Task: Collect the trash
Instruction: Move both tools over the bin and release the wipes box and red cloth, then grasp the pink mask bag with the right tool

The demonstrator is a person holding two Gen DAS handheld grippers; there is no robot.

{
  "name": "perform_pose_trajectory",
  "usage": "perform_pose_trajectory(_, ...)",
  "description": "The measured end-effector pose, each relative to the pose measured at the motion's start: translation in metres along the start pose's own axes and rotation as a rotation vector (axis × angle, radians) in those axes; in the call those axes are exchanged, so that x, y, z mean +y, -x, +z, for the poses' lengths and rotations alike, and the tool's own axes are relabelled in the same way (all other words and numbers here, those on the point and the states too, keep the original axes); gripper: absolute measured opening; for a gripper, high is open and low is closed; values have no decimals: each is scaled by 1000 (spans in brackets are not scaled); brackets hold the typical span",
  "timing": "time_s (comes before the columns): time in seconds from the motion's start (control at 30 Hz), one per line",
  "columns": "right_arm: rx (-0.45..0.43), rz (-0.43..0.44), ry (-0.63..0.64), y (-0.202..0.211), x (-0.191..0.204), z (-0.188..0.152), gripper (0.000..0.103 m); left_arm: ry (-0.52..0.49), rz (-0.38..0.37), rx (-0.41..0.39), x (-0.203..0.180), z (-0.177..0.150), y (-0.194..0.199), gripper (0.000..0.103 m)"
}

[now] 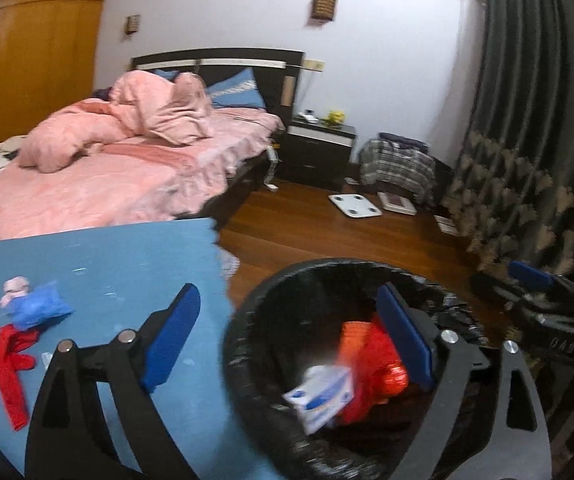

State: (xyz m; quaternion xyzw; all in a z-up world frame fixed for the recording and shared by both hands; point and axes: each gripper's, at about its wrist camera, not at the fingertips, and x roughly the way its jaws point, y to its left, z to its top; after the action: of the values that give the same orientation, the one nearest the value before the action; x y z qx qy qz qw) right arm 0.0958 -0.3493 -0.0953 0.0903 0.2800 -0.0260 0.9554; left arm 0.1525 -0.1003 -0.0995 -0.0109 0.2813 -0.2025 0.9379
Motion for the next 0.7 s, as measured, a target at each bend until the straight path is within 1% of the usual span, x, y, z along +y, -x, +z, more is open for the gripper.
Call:
perform_pose_trajectory(0.13,12,32,1,-4,16,1,97,30,83,-6,33,-9,19,91)
perform_pose_trajectory(0.23,9,71,12,-6,37,1,97,44,144,-13,52,-15,34,91)
perform_pose_trajectory(0.3,9,99,25,-9,53,1,97,46,199,-16,69,-19,45,91)
perform_pose_trajectory(0.53,18,215,102,-23,126,-2,97,101,348,-20,125,-32,78,91)
perform_pose_trajectory(0.7,11,282,163,-34,178,-9,97,144,424,-14,161,-42,93,91)
